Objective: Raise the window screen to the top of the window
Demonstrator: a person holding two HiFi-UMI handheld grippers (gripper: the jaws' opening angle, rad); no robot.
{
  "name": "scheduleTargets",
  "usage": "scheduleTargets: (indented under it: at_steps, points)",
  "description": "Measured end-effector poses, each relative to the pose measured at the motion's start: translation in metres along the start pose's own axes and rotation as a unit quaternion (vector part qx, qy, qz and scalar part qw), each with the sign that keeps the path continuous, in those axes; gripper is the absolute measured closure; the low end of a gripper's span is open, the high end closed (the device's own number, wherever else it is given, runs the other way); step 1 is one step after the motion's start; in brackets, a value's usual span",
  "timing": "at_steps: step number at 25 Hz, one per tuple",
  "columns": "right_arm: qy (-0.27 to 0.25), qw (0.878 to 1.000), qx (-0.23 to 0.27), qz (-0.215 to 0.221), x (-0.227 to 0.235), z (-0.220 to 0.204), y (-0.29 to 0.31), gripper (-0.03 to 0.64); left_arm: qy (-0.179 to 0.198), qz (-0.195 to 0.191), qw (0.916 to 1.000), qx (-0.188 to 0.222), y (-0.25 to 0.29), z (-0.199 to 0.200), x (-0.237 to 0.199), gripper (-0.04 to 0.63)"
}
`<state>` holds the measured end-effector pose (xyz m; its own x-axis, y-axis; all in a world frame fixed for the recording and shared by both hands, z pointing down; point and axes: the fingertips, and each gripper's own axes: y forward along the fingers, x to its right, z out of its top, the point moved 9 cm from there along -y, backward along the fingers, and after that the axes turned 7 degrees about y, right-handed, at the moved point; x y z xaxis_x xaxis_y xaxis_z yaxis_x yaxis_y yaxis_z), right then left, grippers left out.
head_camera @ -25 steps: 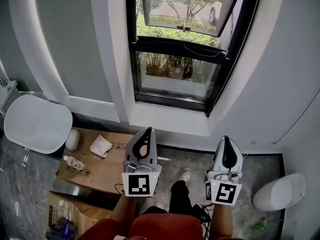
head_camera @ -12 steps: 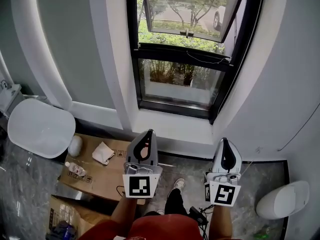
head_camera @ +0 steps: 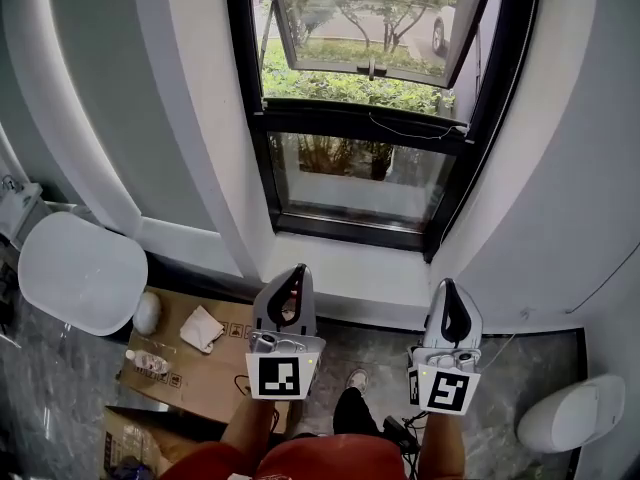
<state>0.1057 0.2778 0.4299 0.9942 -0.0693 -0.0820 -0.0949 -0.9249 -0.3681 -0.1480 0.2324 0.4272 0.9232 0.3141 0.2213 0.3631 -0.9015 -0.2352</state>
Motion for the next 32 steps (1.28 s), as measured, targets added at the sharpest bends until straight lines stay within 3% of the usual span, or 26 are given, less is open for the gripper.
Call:
scheduleTargets:
  at_steps: [17, 24, 32]
  points:
    - [0.007, 1.0, -0.016, 0.004, 0.099, -0.059, 0.151, 0.607, 0.001, -0.008, 0.9999, -0.008, 0.185, -0.024, 0.029, 0.591]
    - [0.023, 0.999, -0.019, 0.011, 0.116, -0.081, 0.19, 0.606, 0.016, -0.002, 0.9995, -0.028, 0.221, -0.037, 0.03, 0.591]
    - [0.025, 0.999, -0.023, 0.03, 0.107, -0.101, 0.227, 0.606, 0.008, 0.017, 0.9989, -0.043, 0.243, -0.058, 0.01, 0.589]
